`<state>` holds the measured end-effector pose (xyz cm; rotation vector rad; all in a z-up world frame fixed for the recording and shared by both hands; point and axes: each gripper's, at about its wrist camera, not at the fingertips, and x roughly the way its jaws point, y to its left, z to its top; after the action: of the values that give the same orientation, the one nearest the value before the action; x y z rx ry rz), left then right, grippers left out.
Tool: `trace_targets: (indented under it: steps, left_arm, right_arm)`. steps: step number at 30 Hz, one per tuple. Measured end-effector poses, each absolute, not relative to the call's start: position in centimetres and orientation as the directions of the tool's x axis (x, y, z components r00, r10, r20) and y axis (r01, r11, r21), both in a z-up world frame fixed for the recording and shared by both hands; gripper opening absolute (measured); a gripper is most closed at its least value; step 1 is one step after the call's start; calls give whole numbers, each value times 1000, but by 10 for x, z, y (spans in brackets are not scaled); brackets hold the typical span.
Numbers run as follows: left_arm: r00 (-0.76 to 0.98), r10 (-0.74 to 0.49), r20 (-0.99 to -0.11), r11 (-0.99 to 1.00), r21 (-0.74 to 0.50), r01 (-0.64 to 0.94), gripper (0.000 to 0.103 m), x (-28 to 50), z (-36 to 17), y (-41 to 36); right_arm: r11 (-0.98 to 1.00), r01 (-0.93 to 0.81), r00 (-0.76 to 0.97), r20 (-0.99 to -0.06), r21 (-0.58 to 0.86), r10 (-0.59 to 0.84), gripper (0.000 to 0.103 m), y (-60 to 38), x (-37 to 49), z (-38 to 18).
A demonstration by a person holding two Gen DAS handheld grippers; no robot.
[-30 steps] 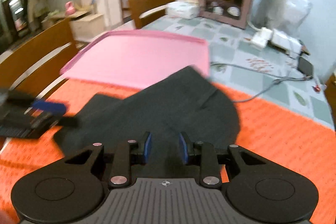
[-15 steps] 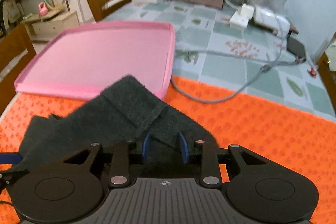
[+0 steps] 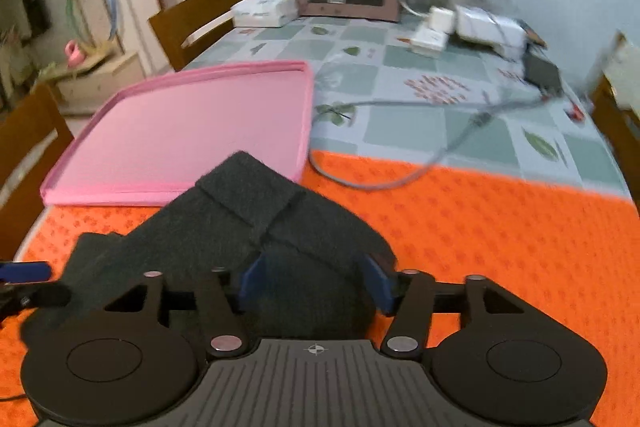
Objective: Fold clothes
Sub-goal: 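Lift the folded grey trousers off the tablecloth with both grippers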
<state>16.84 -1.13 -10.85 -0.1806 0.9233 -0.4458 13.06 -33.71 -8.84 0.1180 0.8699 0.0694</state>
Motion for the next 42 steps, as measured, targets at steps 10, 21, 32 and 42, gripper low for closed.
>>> trace_targets:
  steps: [10,21,32,42]
  left_arm:
    - [427,-531,-732,847,-436,304,86,197,-129,-19]
    - [401,-561,-724,828,-493,268,80,201,-144,-21]
    - [441,-534,-721,845,-445,296,58,191,-140,-37]
    - [491,-616,-617,788,-474,393,31,157,-85,-64]
  right_arm:
    - [897,151,589,-767,416,256,70,-362,79,-125]
    - [832,157,595,-724,532,350,59,-354,81,-147]
    - [792,166,644,-673,587,364,26,-355,79,-132]
    - [823,139,721,-626,551,298,23,-360,51,-70]
